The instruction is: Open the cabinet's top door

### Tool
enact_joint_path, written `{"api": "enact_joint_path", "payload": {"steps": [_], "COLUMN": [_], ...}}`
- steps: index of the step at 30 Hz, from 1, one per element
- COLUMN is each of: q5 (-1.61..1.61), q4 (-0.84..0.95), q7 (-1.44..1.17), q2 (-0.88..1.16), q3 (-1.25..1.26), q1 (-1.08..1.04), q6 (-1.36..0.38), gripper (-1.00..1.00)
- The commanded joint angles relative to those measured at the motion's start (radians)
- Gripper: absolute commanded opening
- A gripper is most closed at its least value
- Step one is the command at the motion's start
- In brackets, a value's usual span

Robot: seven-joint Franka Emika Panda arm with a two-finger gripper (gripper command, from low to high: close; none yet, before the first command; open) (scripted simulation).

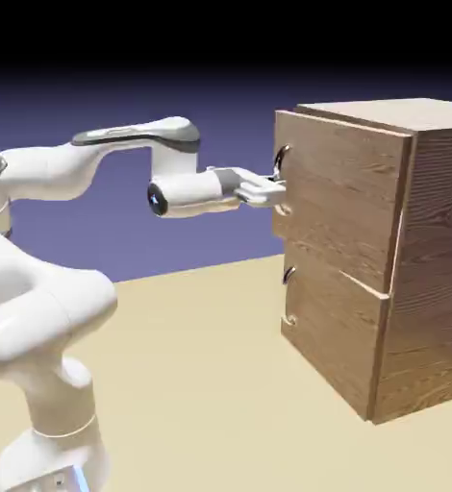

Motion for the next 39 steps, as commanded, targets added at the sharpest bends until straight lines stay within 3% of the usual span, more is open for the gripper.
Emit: {"api": "enact_joint_path", "payload": {"steps": [1, 9, 20, 30, 39], "q5": [0.0, 0.007, -0.436, -0.871, -1.263], "q4": [-0.028, -0.162, -0.453, -0.599, -0.618], "q7": [-0.033, -0.338, -0.179, -0.055, -0.021], "q2": [0.021, 0.218, 0.093, -0.041, -0.042], "q3": [-0.026, -0.278, -0.663, -0.982, -1.287], "q1": [0.036, 0.324, 0.631, 0.67, 0.588], "q6": [-0.021, -0.09, -0.32, -0.546, -0.797], "gripper": [-1.0, -1.0, -1.0, -1.0, -1.0]}}
